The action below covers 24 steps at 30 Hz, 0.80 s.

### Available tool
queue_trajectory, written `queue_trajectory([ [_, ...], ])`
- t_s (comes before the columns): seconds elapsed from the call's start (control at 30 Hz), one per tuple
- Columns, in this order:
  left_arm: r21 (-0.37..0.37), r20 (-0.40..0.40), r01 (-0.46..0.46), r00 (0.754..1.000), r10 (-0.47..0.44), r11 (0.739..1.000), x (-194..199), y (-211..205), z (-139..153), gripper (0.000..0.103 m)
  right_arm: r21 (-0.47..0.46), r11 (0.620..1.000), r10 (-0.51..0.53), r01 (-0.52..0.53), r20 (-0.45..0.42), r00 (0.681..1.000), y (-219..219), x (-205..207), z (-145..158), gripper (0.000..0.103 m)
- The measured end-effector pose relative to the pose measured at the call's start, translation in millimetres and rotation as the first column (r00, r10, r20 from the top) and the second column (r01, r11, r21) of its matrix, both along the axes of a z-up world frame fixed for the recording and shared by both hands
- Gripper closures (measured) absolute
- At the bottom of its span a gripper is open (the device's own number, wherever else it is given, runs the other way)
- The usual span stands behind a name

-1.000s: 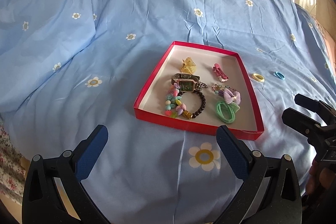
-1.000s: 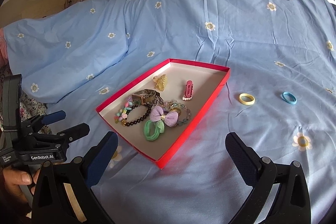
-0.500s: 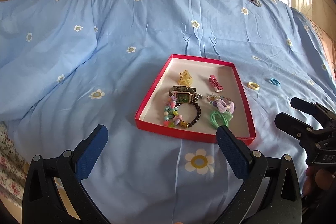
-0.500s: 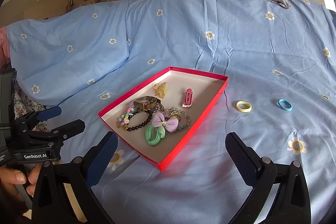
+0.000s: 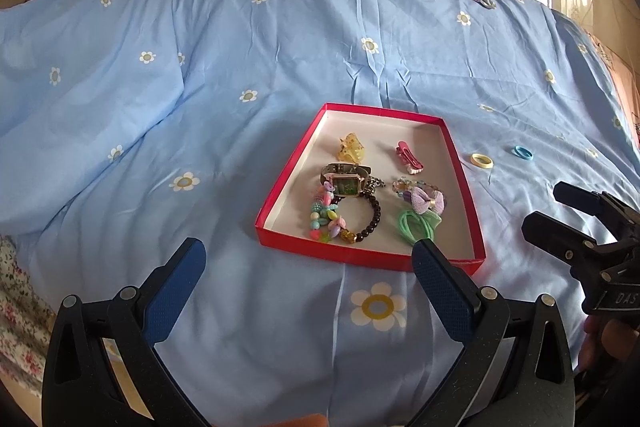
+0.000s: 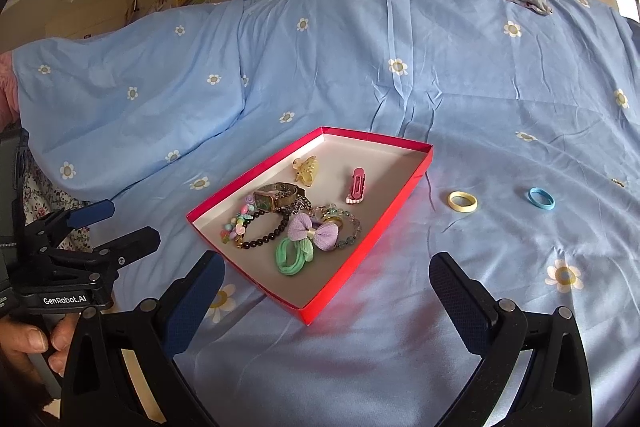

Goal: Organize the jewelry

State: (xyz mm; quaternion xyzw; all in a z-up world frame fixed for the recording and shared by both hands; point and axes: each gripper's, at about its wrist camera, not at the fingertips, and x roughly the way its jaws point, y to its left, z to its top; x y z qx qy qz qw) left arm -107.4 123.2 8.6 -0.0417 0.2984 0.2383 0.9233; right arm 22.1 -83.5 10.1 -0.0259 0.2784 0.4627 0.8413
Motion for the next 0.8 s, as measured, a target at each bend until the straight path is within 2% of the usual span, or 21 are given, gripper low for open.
queue_trajectory([
  [0.8, -0.001, -0.01, 0.004, 1.0, -0.004, 1.0, 2.9, -0.4, -1.1, 0.0, -0.01, 1.0, 0.007, -0.007, -0.007, 1.0, 2.1, -0.7, -1.4, 0.0],
])
